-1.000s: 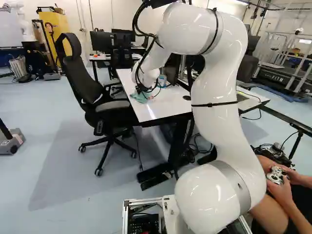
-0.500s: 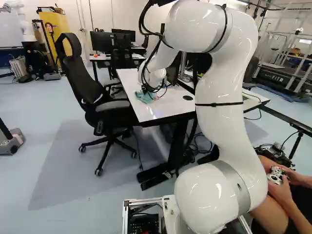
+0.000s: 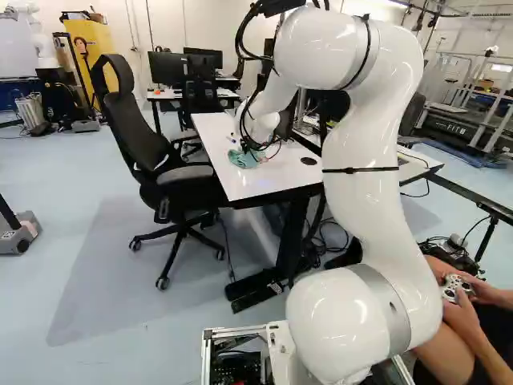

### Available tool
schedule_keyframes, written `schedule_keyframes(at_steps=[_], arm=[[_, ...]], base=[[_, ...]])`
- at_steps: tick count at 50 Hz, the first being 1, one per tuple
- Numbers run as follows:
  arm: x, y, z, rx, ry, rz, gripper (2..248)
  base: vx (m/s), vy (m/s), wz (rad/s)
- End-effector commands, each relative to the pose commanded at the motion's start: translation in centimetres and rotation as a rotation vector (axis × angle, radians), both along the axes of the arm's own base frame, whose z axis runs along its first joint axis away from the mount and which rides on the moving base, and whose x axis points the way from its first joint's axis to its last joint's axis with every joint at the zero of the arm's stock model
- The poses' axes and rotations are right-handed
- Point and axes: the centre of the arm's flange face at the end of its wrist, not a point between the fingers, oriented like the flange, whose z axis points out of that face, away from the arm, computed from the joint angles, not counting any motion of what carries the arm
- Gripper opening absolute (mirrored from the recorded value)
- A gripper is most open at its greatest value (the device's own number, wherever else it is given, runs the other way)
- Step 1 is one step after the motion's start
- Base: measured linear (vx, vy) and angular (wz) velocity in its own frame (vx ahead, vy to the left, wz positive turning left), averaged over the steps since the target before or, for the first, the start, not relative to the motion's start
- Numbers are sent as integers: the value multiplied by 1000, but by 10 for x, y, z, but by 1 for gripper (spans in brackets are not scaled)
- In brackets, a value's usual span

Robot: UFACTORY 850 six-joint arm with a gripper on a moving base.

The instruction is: Clean the table with the green towel

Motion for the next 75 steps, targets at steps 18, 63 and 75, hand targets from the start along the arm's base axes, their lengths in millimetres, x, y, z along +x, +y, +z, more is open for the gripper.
schedule_keyframes(at_steps=[18,63,75], arm=[[33,9,-4,3,-28,8,39],[45,79,-8,8,-50,103,39],[28,91,-5,6,-37,125,39]], base=[[0,0,0],[0,0,0],[0,0,0]])
